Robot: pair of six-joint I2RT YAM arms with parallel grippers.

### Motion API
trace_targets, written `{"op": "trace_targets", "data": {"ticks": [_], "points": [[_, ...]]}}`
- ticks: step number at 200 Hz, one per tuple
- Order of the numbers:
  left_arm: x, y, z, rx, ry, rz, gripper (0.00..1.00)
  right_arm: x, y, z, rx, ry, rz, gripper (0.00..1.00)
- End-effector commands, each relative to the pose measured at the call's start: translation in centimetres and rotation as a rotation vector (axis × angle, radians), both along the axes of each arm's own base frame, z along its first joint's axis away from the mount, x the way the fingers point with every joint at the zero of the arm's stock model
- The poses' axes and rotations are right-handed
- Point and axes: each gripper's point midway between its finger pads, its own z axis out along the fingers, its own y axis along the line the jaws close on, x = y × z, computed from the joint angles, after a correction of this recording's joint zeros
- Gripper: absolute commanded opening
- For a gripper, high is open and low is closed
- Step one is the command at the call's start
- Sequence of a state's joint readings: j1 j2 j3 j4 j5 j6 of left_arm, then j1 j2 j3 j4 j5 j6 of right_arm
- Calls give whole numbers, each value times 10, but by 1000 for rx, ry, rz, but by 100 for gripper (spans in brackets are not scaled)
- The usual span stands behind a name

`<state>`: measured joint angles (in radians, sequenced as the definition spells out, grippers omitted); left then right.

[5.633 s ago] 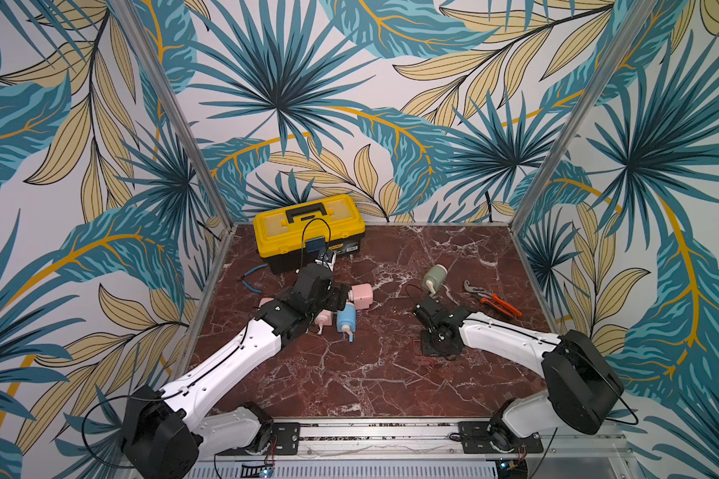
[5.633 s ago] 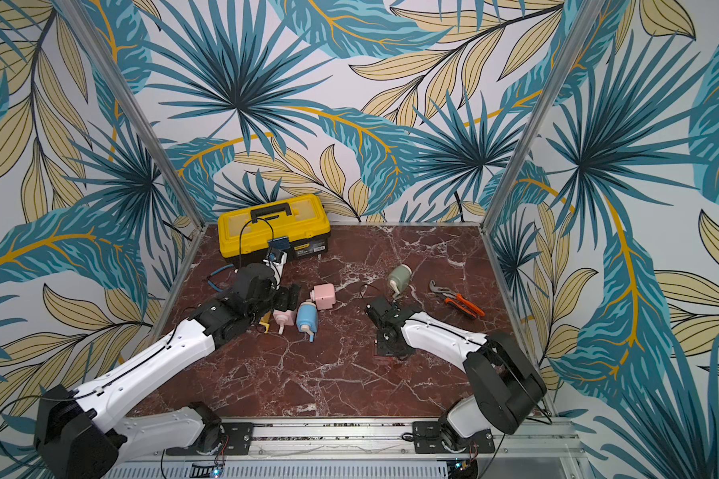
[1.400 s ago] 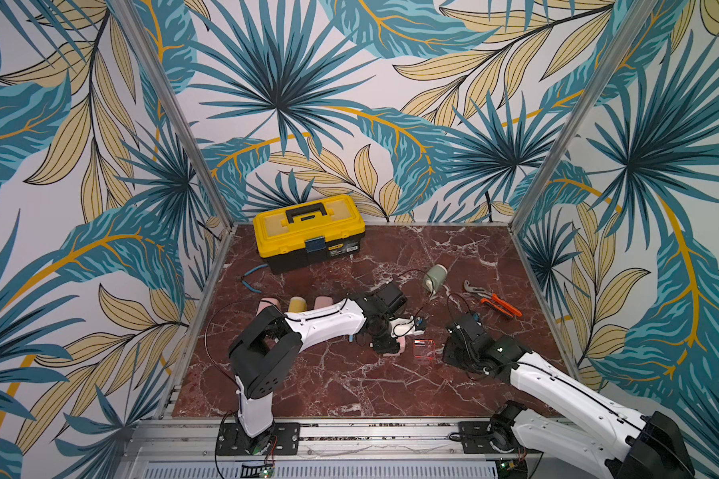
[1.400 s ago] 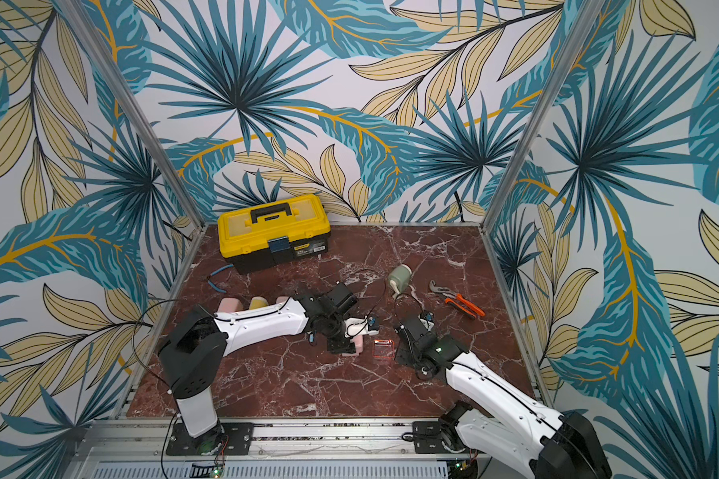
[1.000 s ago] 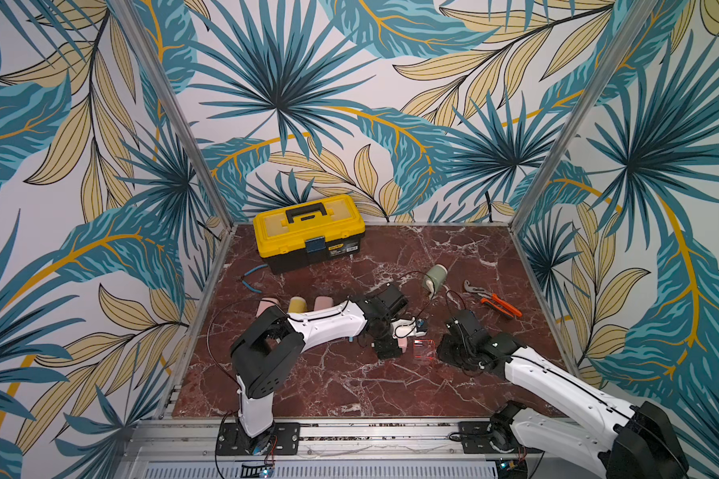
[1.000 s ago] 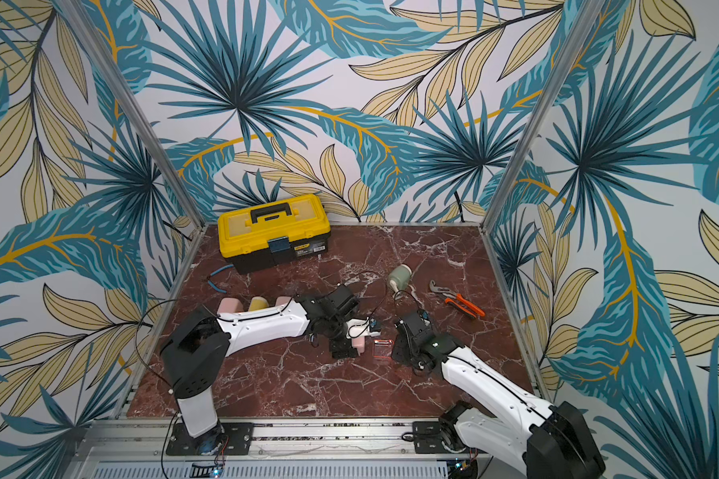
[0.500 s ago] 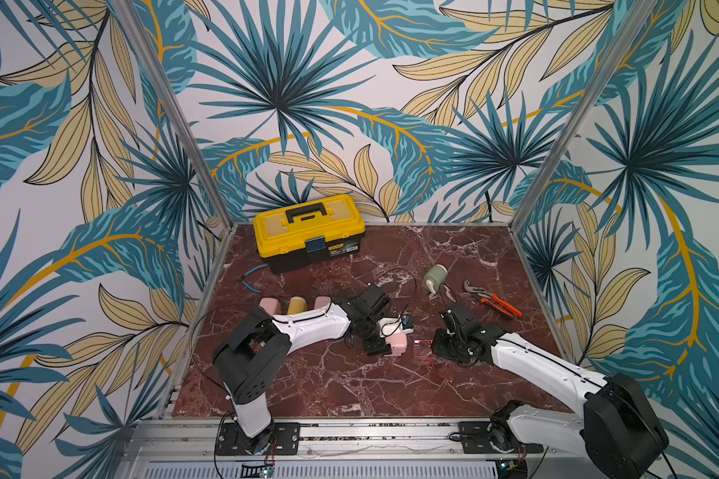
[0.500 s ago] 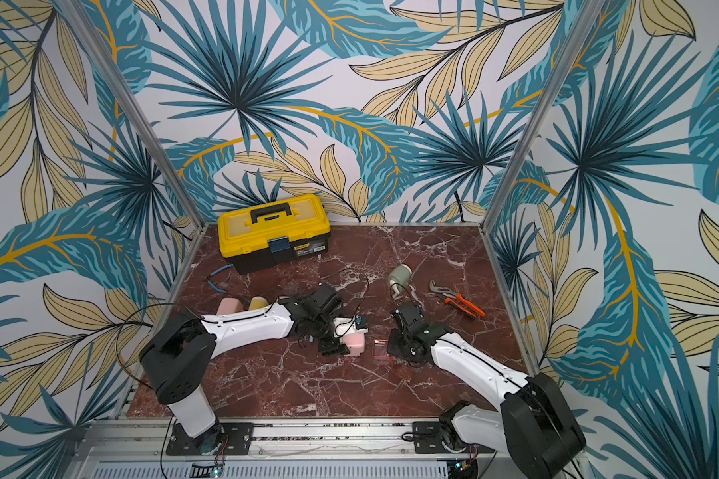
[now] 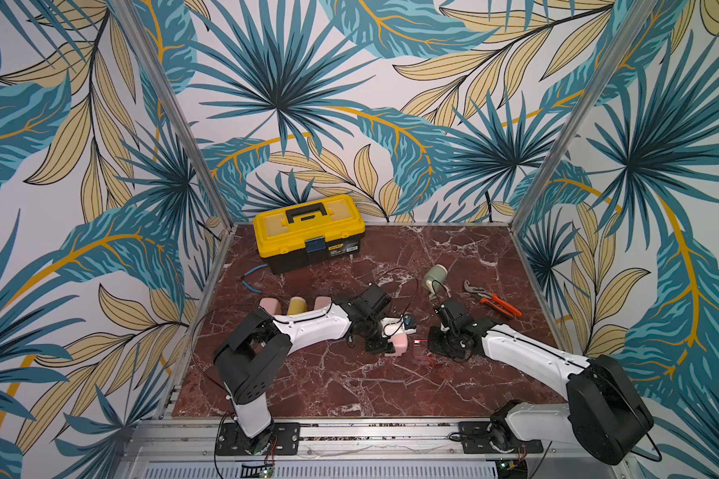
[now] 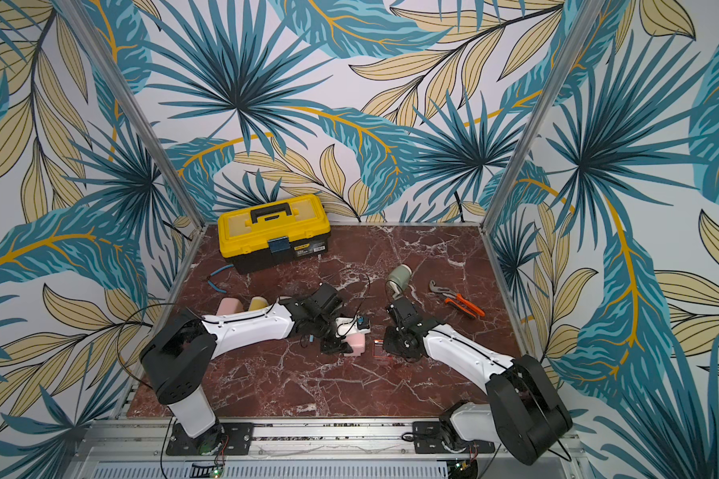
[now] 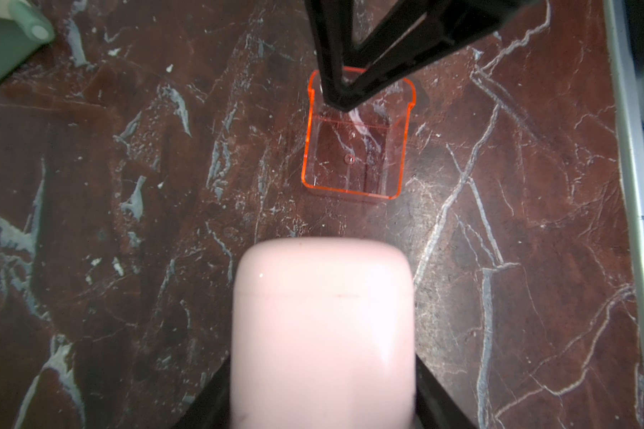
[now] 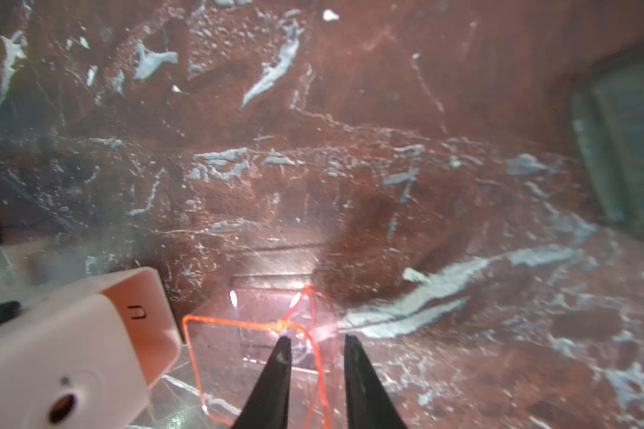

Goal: Put the tray back into the pencil sharpener
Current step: Close the container of the pencil sharpener.

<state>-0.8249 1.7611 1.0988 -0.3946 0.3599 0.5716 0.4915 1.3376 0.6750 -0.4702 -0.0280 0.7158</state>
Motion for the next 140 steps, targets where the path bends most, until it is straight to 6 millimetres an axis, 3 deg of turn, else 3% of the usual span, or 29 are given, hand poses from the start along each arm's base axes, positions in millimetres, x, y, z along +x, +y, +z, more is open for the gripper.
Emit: {"op": "trace_targets", "data": {"ticks": [1,79,140], "points": [[-9,-8,-6,-12,17,-45,50,8,11,1,35,-1,29,24],[-10,-16,-7,-25,16,-61,48,9,28,-5,96,28,70,14],[-10,-18,-9,-25,21,-70,48,21,47,-1,190,-13,85,15]]}}
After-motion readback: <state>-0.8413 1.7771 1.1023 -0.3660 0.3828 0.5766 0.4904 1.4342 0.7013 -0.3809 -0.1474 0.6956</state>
